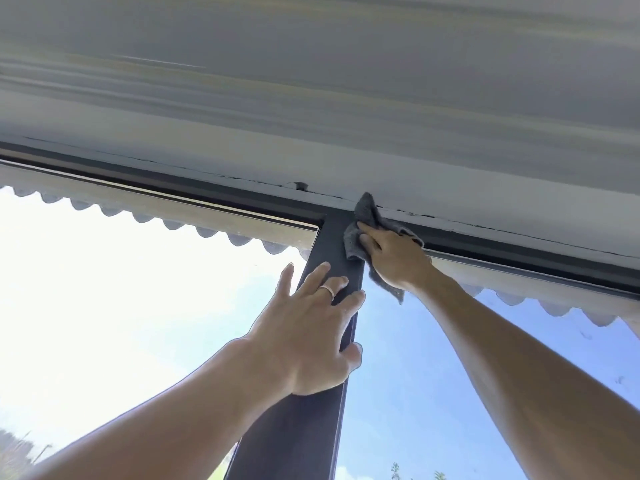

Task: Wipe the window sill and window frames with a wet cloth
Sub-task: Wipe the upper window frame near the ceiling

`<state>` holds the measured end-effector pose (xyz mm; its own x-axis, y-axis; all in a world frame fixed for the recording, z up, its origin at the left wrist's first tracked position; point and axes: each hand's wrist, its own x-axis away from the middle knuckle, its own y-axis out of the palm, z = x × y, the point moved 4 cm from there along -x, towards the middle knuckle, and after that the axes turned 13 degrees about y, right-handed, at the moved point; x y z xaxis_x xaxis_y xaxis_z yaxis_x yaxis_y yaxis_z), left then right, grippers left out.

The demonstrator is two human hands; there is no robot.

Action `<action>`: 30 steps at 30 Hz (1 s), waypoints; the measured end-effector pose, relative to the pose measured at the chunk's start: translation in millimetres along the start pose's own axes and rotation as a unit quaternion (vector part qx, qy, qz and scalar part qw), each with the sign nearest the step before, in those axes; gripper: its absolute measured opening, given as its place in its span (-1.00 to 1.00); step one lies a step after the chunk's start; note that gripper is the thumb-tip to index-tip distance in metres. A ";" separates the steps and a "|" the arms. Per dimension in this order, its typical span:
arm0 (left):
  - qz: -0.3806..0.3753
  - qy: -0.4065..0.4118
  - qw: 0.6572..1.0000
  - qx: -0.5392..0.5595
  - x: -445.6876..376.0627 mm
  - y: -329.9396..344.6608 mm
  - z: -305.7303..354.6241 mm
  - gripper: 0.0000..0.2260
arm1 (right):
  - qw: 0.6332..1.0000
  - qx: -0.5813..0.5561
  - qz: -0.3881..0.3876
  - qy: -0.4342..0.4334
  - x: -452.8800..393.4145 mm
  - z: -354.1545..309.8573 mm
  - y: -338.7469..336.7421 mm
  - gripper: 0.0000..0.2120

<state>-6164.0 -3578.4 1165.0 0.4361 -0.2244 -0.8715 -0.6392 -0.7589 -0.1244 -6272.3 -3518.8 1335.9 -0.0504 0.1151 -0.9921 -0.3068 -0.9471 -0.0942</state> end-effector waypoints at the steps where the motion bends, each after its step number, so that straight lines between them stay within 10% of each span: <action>1: 0.005 -0.005 1.000 0.007 1.2 0.0 -1.5 -0.40 | 1.000 0.008 -0.002 0.010 -1.9 -4.4 1.3 -0.56; 16: 0.016 -0.077 0.994 0.071 36.5 -2.6 -13.4 -0.40 | 0.997 -0.040 -0.042 0.052 0.6 -53.5 15.9 -0.53; 25: -0.015 -0.135 0.988 0.077 92.2 -8.4 21.5 -0.43 | 0.967 -0.231 -0.101 -0.031 143.7 -31.9 -13.1 -0.74; 30: 0.009 -0.164 0.980 0.114 122.2 -22.4 40.8 -0.51 | 0.940 -0.327 -0.095 -0.006 225.8 -38.1 -37.2 -0.40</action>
<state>-6122.3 -3563.8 1041.9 0.2200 0.0005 -0.9755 -0.7865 -0.5915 -0.1776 -6236.0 -3469.0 1112.2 -0.0666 0.2996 -0.9517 0.3391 -0.8903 -0.3040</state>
